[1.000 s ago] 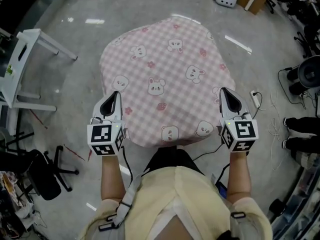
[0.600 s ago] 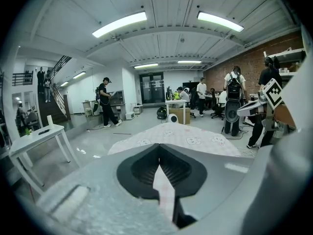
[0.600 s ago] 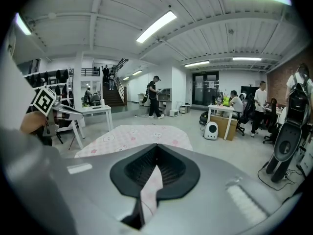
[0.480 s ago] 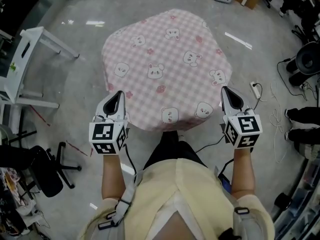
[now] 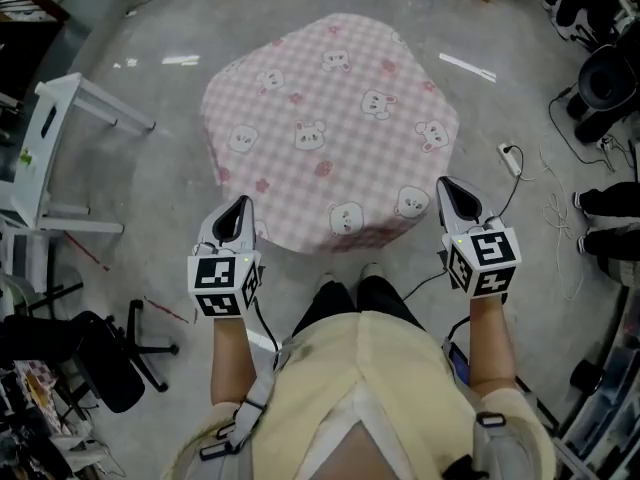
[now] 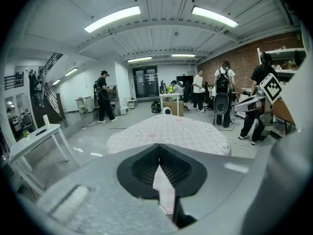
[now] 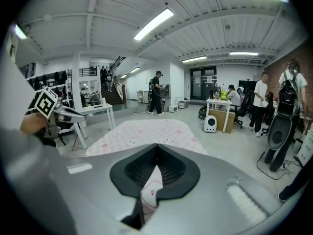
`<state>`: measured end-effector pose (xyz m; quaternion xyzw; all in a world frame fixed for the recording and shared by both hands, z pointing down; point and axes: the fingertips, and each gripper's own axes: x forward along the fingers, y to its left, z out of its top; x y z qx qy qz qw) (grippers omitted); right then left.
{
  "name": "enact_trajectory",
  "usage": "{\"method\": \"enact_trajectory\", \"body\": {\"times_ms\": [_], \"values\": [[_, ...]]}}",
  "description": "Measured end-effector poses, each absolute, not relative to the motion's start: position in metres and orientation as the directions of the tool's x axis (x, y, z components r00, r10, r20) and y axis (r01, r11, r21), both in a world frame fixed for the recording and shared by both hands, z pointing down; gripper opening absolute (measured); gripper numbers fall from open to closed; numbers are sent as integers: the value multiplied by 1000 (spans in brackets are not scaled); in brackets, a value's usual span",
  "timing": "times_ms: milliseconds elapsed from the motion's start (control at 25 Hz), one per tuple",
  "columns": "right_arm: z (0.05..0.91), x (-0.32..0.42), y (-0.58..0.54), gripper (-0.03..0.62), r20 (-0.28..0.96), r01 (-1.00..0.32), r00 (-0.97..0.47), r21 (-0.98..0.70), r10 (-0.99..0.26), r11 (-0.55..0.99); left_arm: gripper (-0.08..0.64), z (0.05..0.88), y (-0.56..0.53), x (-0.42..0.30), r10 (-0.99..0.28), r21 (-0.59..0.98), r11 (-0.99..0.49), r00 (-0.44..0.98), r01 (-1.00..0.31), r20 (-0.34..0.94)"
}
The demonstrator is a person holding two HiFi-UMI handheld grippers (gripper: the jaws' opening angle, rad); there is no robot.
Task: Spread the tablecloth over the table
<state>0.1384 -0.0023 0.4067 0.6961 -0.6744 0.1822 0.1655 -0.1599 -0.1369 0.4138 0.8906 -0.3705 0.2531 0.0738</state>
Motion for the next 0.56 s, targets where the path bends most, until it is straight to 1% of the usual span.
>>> {"method": "enact_trajectory", "body": {"times_ms": [280, 560], "values": [[400, 116, -4, 3, 484, -995, 79, -18, -872, -101, 3, 400, -144, -162, -587, -49, -759, 650, -649, 482], [401, 83, -10, 3, 479, -996, 82, 17, -874, -85, 3, 410, -138, -190, -560, -31, -775, 664, -631, 496]]}}
